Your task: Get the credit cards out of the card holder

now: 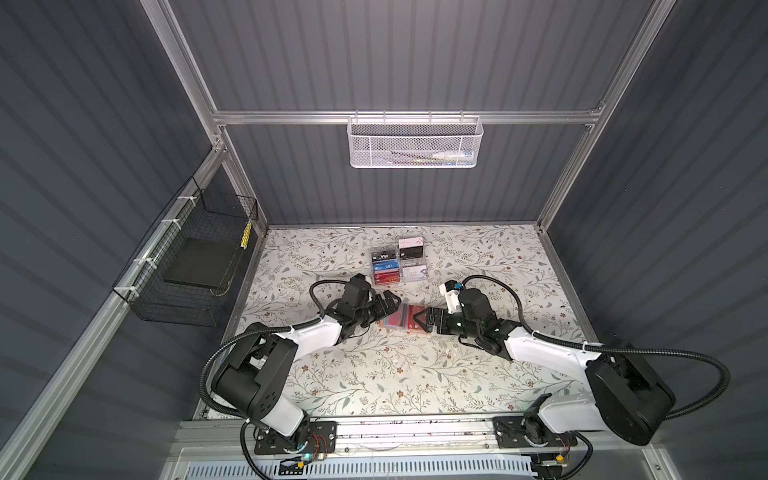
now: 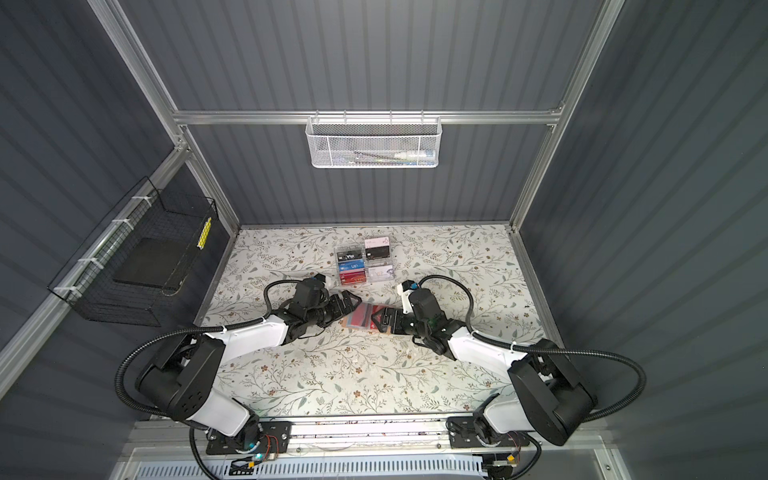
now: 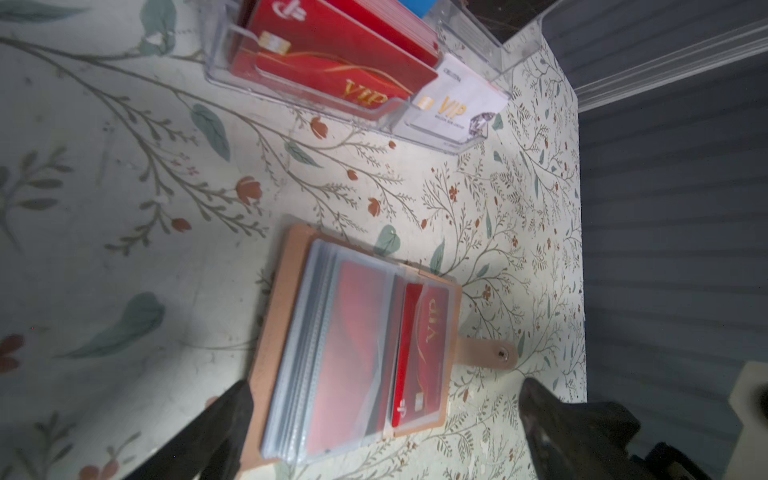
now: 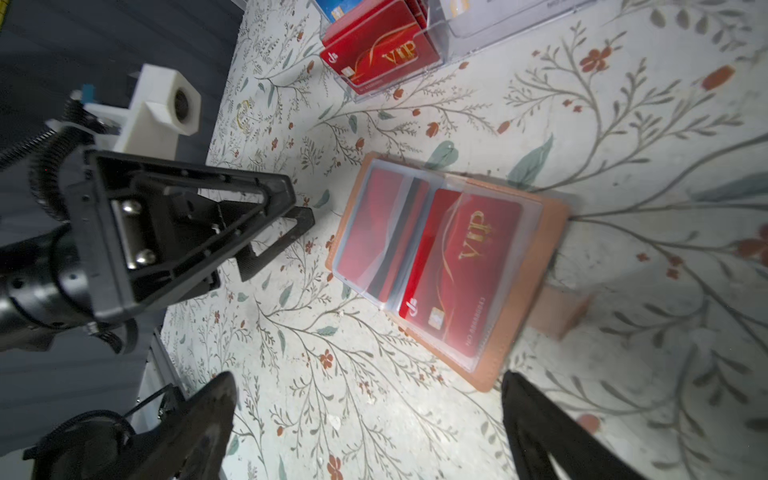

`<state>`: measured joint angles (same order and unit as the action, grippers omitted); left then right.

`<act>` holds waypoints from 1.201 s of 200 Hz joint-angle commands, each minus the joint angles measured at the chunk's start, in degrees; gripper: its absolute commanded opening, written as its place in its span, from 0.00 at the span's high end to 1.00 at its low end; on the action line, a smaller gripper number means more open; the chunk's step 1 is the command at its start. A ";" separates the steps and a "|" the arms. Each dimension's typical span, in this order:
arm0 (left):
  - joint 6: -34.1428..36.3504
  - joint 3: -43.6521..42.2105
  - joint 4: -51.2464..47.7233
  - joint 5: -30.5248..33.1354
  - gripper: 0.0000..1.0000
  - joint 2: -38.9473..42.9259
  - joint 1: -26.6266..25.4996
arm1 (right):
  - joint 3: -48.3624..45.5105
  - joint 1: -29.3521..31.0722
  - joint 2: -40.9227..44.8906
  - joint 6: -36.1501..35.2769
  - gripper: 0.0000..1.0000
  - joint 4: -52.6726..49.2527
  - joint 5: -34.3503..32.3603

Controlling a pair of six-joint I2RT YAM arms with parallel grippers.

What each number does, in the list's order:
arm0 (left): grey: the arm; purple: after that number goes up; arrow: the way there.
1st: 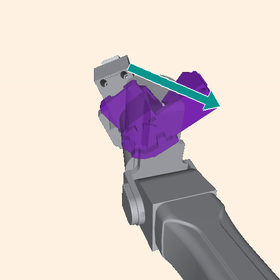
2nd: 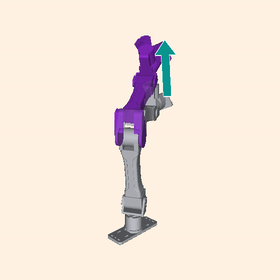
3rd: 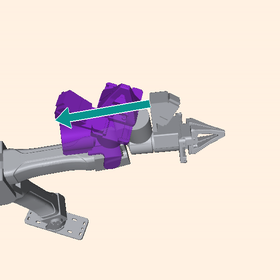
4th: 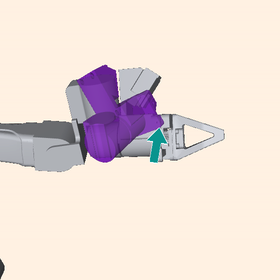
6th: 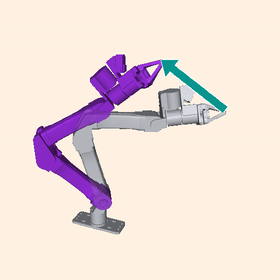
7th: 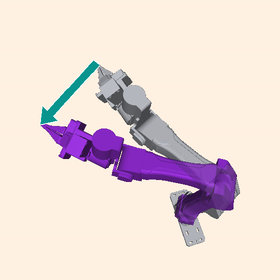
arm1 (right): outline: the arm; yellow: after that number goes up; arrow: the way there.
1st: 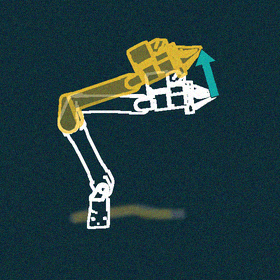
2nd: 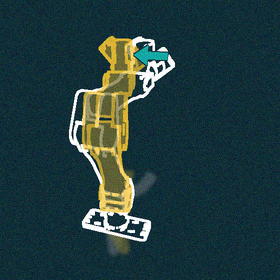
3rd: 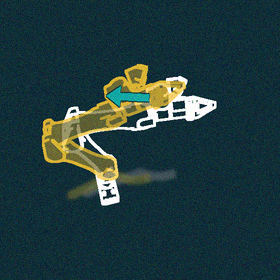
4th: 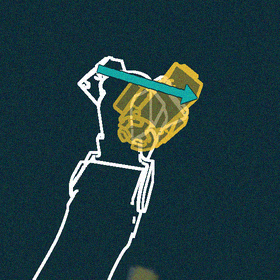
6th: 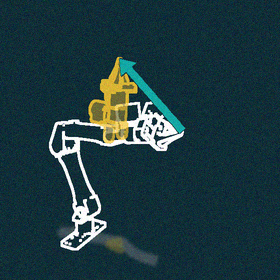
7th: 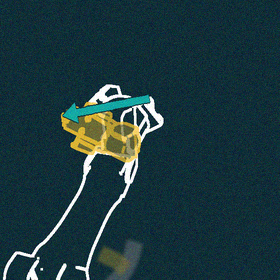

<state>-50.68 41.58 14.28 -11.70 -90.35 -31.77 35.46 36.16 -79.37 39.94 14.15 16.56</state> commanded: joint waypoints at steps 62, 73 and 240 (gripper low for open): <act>-1.60 0.97 3.68 -4.78 0.00 -3.35 0.99 | 8.59 -2.73 -12.33 5.14 0.01 2.61 7.68; -1.45 0.55 3.38 -4.67 0.00 -3.17 1.32 | 7.87 -3.47 -13.01 5.30 0.01 3.72 8.05; -13.65 2.05 19.60 -12.47 0.00 -9.36 -0.87 | 4.50 -12.94 -12.74 2.07 0.01 5.64 14.39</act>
<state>-61.43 41.54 30.28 -21.61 -97.58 -32.34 41.36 23.00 -96.23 43.66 17.85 28.51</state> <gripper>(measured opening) 0.998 0.989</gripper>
